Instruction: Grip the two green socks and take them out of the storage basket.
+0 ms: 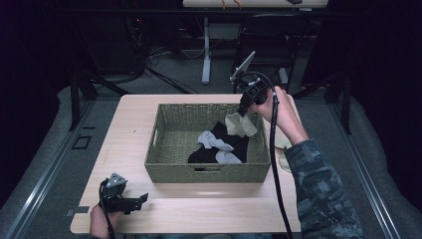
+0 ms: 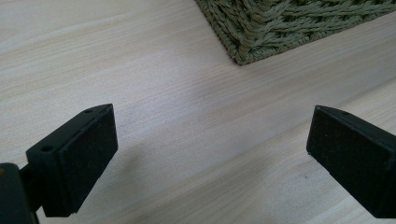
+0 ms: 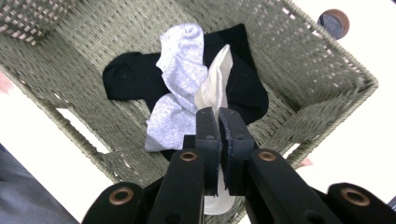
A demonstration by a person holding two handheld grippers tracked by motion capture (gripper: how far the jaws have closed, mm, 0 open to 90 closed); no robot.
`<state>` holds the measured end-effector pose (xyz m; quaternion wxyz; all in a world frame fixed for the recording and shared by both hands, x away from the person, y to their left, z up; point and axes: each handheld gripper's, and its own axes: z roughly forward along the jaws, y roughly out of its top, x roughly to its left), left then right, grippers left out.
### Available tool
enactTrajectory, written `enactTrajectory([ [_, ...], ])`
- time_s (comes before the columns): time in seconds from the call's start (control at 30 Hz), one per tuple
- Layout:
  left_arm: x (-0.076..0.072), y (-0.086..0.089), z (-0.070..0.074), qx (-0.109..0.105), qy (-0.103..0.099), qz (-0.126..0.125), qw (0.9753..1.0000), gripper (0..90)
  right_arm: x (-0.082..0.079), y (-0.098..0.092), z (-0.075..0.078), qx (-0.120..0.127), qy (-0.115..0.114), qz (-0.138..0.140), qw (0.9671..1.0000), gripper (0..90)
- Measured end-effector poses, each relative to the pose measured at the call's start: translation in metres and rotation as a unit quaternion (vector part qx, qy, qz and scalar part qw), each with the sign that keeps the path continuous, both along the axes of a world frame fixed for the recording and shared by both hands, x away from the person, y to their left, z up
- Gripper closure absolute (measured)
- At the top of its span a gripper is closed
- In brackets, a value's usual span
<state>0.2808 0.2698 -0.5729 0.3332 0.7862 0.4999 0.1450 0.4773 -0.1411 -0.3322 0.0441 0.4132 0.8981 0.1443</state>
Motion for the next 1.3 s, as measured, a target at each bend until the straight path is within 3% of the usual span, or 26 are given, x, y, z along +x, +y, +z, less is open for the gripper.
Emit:
enactTrajectory([
  [0.43, 0.0, 0.0, 0.0, -0.001, 0.0, -0.001, 1.0, 2.0, -0.005, -0.017, 0.039, 0.013, -0.029, -0.014, 0.9994, 87.2],
  [0.67, 0.0, 0.0, 0.0, -0.001, 0.001, -0.002, 1.0, 2.0, -0.012, -0.04, 0.056, 0.018, -0.046, -0.028, 0.9984, 87.2],
  [0.7, 0.0, 0.0, 0.0, 0.0, 0.0, 0.0, 1.0, 2.0, -0.014, -0.051, 0.06, 0.02, -0.051, -0.033, 0.998, 87.2],
  [0.97, 0.0, 0.0, 0.0, -0.002, 0.0, -0.001, 1.0, 2.0, -0.024, -0.091, 0.071, 0.034, -0.066, -0.066, 0.995, 87.2],
  [1.3, 0.001, -0.001, 0.0, 0.002, 0.0, -0.002, 1.0, 2.0, -0.033, -0.139, 0.062, 0.026, -0.07, -0.114, 0.9907, 87.2],
])
